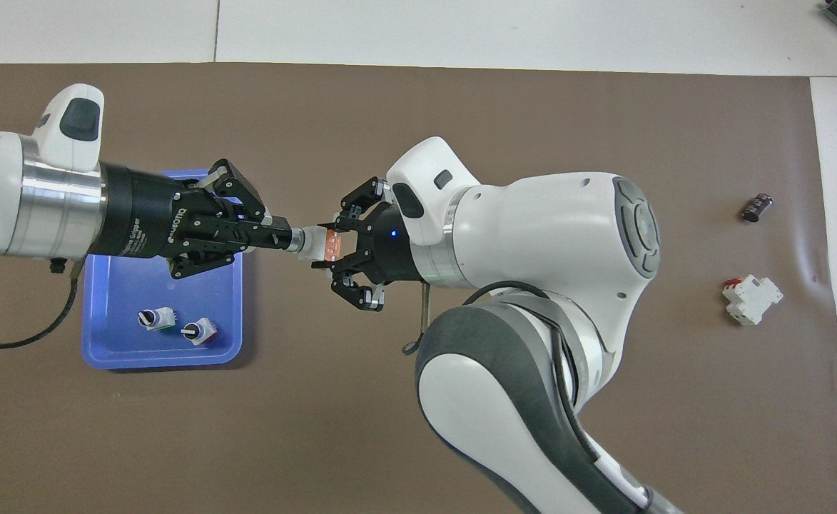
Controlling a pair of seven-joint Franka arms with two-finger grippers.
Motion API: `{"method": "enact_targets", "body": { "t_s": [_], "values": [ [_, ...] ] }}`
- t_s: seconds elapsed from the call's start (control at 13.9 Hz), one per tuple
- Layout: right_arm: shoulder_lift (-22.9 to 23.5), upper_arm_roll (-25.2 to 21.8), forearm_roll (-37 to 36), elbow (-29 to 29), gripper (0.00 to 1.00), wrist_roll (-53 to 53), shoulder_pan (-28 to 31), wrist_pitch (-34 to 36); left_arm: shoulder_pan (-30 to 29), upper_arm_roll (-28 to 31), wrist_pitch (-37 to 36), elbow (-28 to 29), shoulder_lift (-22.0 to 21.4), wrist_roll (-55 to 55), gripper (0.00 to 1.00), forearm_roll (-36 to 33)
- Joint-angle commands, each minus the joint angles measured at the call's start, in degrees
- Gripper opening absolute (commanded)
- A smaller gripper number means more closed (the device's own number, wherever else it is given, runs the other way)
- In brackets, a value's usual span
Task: Turn and place switch with both arms
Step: 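Close the left gripper on the switch end held by the right gripper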
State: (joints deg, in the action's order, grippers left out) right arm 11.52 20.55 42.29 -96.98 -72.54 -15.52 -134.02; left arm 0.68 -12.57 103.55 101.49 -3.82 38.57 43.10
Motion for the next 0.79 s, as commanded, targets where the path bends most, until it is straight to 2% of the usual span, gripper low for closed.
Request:
{"method": "enact_targets", "body": {
  "t_s": [0.0,0.43,0.72],
  "values": [
    [-0.1,0.19,-0.54,0.56,0.0,1.7,0.23,-0.62,-1.12,-0.53,-2.21,0.28,-0.92,0.45,0.01,0.76],
    [-0.45,0.19,-0.54,0.56,0.0,2.23,0.4,-0.62,-1.03,-0.44,-2.91,0.54,-1.19,-1.3,0.0,0.32],
    [-0.45,0.19,-0.54,0.56,0.0,2.23,0.41,-0.62,-0.94,-0.53,-6.34,0.72,-1.89,-10.52,0.0,0.14]
  ]
}}
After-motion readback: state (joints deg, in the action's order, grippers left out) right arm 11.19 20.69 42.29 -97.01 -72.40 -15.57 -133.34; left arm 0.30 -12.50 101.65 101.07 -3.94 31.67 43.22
